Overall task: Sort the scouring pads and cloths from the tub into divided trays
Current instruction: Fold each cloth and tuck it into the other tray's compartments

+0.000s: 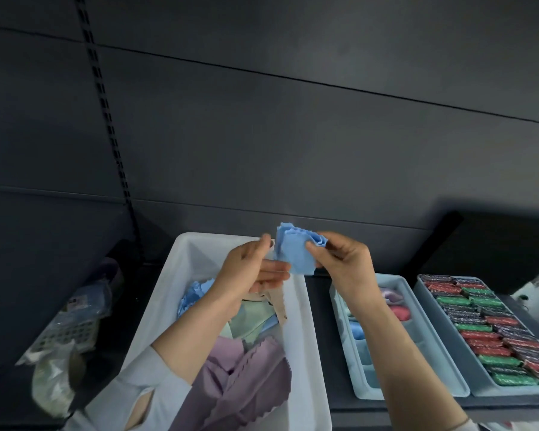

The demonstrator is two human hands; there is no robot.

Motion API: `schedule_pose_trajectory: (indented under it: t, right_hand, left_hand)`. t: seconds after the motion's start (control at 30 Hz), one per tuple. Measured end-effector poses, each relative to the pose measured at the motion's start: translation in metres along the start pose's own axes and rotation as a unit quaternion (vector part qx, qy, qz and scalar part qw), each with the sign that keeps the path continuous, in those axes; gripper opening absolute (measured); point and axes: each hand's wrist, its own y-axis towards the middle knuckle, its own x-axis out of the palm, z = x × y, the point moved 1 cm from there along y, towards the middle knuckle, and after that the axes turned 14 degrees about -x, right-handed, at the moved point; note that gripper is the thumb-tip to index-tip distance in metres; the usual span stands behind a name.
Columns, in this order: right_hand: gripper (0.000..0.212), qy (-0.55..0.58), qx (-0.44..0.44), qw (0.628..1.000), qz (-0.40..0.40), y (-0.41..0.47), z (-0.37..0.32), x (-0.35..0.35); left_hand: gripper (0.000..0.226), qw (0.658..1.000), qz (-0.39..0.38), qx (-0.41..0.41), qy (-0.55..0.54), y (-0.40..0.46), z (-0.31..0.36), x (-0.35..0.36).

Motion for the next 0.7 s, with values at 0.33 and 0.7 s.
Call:
schedule_pose_trajectory:
  t: [0.33,0.7]
  right_hand:
    - [0.010,-0.028,0.017,0.997,-0.071,-0.011,-0.001,0.008]
    - [0.031,0.102,0.102,0.988,0.061,-0.009,0.008,0.011]
  left_hand:
    - [0.087,0.997,0.013,0.013,-0.072,0.004,-0.001,0.001]
    - [0.062,0.996,-0.053,0.041,-0.054,0.011,-0.010,0.001]
